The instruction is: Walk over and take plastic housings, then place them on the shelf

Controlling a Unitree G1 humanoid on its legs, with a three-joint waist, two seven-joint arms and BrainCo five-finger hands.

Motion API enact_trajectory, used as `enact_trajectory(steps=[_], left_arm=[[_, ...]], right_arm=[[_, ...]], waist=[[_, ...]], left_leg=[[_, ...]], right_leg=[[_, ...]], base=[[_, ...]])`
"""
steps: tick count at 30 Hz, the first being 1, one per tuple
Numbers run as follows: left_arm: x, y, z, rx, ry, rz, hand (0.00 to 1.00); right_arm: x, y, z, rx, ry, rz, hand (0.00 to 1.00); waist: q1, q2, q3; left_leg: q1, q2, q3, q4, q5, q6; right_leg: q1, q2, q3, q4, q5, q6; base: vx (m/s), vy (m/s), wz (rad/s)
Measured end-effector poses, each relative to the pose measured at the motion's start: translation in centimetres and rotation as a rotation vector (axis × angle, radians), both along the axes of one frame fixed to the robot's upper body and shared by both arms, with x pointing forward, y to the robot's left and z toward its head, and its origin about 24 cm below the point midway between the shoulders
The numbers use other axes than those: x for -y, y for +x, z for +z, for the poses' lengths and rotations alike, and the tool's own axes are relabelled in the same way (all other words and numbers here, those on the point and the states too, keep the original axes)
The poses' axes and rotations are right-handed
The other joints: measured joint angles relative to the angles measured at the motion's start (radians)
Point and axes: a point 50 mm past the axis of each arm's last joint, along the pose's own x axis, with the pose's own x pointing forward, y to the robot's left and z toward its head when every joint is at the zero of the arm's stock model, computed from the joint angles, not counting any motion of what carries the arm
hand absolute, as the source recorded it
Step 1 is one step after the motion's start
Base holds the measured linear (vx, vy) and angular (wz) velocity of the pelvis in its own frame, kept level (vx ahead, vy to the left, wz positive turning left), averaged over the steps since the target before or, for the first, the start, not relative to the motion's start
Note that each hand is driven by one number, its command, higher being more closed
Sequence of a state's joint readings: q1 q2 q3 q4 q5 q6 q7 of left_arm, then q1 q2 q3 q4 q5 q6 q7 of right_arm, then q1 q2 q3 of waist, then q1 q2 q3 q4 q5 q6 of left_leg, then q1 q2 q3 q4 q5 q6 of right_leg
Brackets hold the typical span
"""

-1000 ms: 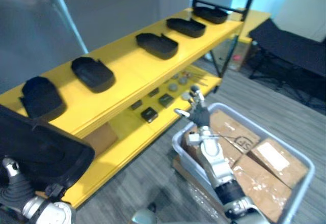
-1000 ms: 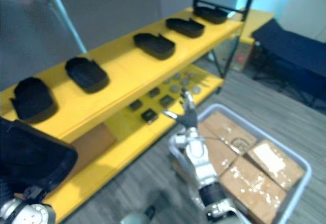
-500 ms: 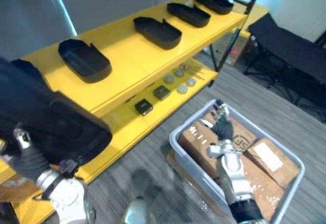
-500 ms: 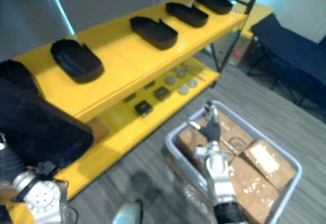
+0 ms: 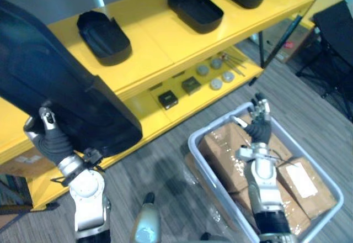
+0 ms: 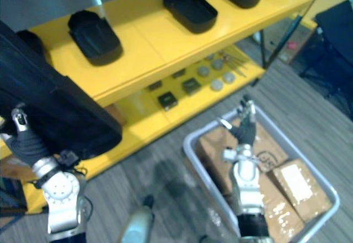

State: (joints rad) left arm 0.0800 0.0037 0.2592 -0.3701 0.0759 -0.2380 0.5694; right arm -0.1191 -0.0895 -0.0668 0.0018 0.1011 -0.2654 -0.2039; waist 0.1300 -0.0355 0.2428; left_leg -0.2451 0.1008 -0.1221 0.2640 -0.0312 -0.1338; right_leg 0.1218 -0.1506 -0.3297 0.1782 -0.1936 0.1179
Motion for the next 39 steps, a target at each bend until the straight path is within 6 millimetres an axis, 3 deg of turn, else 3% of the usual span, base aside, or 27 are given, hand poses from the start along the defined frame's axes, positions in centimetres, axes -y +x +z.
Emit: enact_trajectory(steps=[2,5,7,10,12,13,15,17,18,19,20,23,24,25,26,27,30,34,35,36,37,39], left_arm=[[0.3,0.0,-0.3,-0.005,-0.025,-0.021,1.00],[0.3,0.1,-0.2,0.001,-0.030,-0.041,1.00],[0.4,0.2,-0.2,0.001,-0.026,-0.051,1.00],[0.2,0.0,-0.1,0.004,-0.023,-0.042,1.00],[0.1,-0.2,0.0,0.004,-0.016,-0.038,1.00],[0.1,-0.4,0.0,-0.001,-0.006,-0.035,1.00],[0.2,-0.3,0.0,-0.006,0.003,-0.041,1.00],[0.1,-0.1,0.5,-0.004,0.059,-0.040,1.00],[0.1,0.0,0.7,-0.001,0.070,-0.044,1.00],[-0.1,0.0,0.9,0.002,0.077,-0.040,1.00],[-0.1,0.0,0.9,0.002,0.080,-0.038,1.00],[0.1,0.1,0.9,0.010,0.061,-0.039,1.00],[0.1,0.2,0.8,0.015,0.049,-0.043,1.00],[0.1,0.3,0.6,0.005,0.048,-0.043,1.00],[0.1,0.4,0.1,-0.012,0.028,-0.039,1.00],[0.4,0.3,-0.5,-0.032,-0.003,-0.042,1.00],[0.4,0.4,-0.2,-0.014,-0.005,-0.045,1.00],[0.5,0.7,0.0,0.008,-0.024,-0.077,1.00],[0.5,0.7,0.0,0.009,-0.029,-0.081,1.00],[0.6,0.6,-0.1,0.006,-0.030,-0.081,1.00],[0.6,0.6,-0.2,0.005,-0.037,-0.080,1.00],[0.7,0.2,-0.7,-0.018,-0.046,-0.082,1.00]], right_arm=[[0.2,-0.4,0.2,0.014,0.006,-0.011,0.00],[0.4,-0.8,-0.3,-0.001,0.019,-0.026,0.00],[0.4,-0.8,-0.3,0.000,0.026,-0.029,0.00],[0.2,-0.6,-0.1,0.010,0.028,-0.022,0.00],[0.1,-0.6,-0.1,0.010,0.036,-0.022,0.00],[0.3,-0.7,-0.3,0.006,0.047,-0.034,0.00],[0.3,-0.7,-0.3,0.004,0.043,-0.037,0.00],[0.3,-0.6,-0.1,0.010,0.035,-0.038,0.00],[0.2,-0.5,0.1,0.015,0.025,-0.037,0.00],[0.1,-0.3,0.4,0.027,0.008,-0.034,0.00],[0.1,-0.2,0.6,0.034,0.000,-0.034,0.00],[0.4,-0.3,1.1,0.050,-0.026,-0.034,0.00],[0.7,-0.3,1.6,0.067,-0.043,-0.036,0.00],[1.0,-0.5,2.0,0.084,-0.050,-0.045,0.00],[1.5,-0.7,2.2,0.091,-0.066,-0.056,0.00],[2.0,-0.7,2.1,0.080,-0.086,-0.063,0.00],[2.5,-0.7,2.5,0.091,-0.113,-0.069,0.00],[2.4,-0.7,3.2,0.126,-0.082,-0.059,0.00],[2.1,-0.6,3.4,0.145,-0.040,-0.052,0.00],[2.0,-0.6,3.6,0.157,-0.023,-0.047,0.00],[1.7,-0.3,3.9,0.174,0.010,-0.033,0.00],[0.7,0.1,4.1,0.199,0.084,-0.004,0.00]], waist=[[-0.009,0.013,0.008],[-0.022,0.012,0.008],[-0.037,0.012,0.012],[-0.027,0.011,0.012],[-0.022,-0.008,0.001],[-0.028,-0.032,-0.014],[-0.034,-0.034,-0.016],[-0.038,-0.037,-0.019],[-0.038,-0.037,-0.019],[-0.040,-0.035,-0.018],[-0.045,-0.030,-0.015],[-0.068,-0.021,-0.015],[-0.070,-0.022,-0.018],[-0.077,-0.036,-0.027],[-0.088,-0.009,-0.024],[-0.080,0.037,-0.038],[-0.068,0.085,-0.067],[-0.067,0.082,-0.066],[-0.062,0.071,-0.059],[-0.061,0.071,-0.059],[-0.060,0.087,-0.062],[-0.049,0.075,-0.059]], left_leg=[[-0.001,0.003,0.014,-0.010,0.001,-0.001],[-0.016,-0.001,0.056,-0.009,-0.002,0.002],[-0.042,-0.005,0.096,0.033,-0.023,0.026],[-0.087,-0.010,0.131,0.170,-0.121,0.047],[-0.105,-0.046,0.139,0.236,-0.184,0.066],[-0.094,-0.080,0.158,0.244,-0.215,0.079],[-0.070,-0.125,0.136,0.250,-0.220,0.092],[-0.006,-0.143,0.077,0.207,-0.213,0.113],[0.017,-0.144,0.057,0.184,-0.212,0.115],[0.069,-0.141,0.022,0.142,-0.206,0.122],[0.128,-0.133,-0.009,0.102,-0.202,0.123],[0.195,-0.118,-0.065,0.062,-0.201,0.124],[0.197,-0.110,-0.064,0.063,-0.203,0.122],[0.194,-0.116,-0.052,0.086,-0.222,0.092],[0.198,-0.107,-0.048,0.118,-0.252,0.061],[0.198,-0.069,-0.023,0.133,-0.257,0.061],[0.216,-0.018,0.029,0.111,-0.251,0.054],[0.190,-0.032,0.024,0.192,-0.230,0.045],[0.159,-0.042,0.019,0.205,-0.270,0.053],[0.142,-0.043,0.016,0.167,-0.269,0.053],[0.115,-0.038,-0.006,0.046,-0.176,0.034],[0.094,-0.072,-0.067,0.051,-0.151,0.033]], right_leg=[[-0.005,-0.001,0.000,-0.005,-0.004,-0.007],[-0.017,-0.012,0.002,-0.016,-0.010,-0.006],[-0.018,-0.029,-0.006,-0.011,-0.020,0.010],[-0.016,-0.057,-0.006,0.029,-0.066,0.031],[-0.011,-0.100,-0.016,0.066,-0.109,0.031],[0.003,-0.133,-0.025,0.100,-0.114,0.027],[-0.062,-0.197,-0.002,0.322,-0.070,-0.001],[-0.167,-0.221,0.077,0.604,0.085,-0.058],[-0.194,-0.210,0.094,0.674,0.071,-0.066],[-0.237,-0.178,0.108,0.769,0.019,-0.076],[-0.249,-0.137,0.105,0.768,-0.034,-0.087],[-0.304,-0.056,0.098,0.621,-0.102,-0.117],[-0.364,-0.020,0.126,0.504,-0.101,-0.115],[-0.376,0.004,0.157,0.300,-0.003,-0.089],[-0.357,0.021,0.150,0.253,0.056,-0.086],[-0.323,0.056,0.143,0.214,0.071,-0.100],[-0.274,0.114,0.152,0.107,0.095,-0.120],[-0.232,0.115,0.179,0.043,0.113,-0.121],[-0.222,0.093,0.178,0.043,0.113,-0.121],[-0.223,0.087,0.170,0.049,0.114,-0.120],[-0.222,0.090,0.141,0.067,0.112,-0.118],[-0.219,0.068,0.090,0.098,0.095,-0.109]], base=[[-0.08,-0.003,-0.10],[-0.06,0.050,-0.02],[-0.04,0.091,0.14],[0.00,0.166,0.07],[0.11,0.232,0.23],[0.27,0.225,0.45],[0.32,0.234,0.63],[0.34,0.176,0.80],[0.46,0.050,0.77],[0.40,-0.001,0.76],[0.45,-0.042,0.73],[0.29,-0.116,0.68],[0.31,-0.195,0.69],[0.31,-0.198,0.64],[0.34,-0.165,0.39],[0.30,-0.128,0.07],[0.25,-0.094,-0.30],[0.13,0.009,-0.20],[0.09,0.097,0.08],[0.07,0.144,0.32],[0.05,0.110,0.50],[0.04,0.090,0.94]])
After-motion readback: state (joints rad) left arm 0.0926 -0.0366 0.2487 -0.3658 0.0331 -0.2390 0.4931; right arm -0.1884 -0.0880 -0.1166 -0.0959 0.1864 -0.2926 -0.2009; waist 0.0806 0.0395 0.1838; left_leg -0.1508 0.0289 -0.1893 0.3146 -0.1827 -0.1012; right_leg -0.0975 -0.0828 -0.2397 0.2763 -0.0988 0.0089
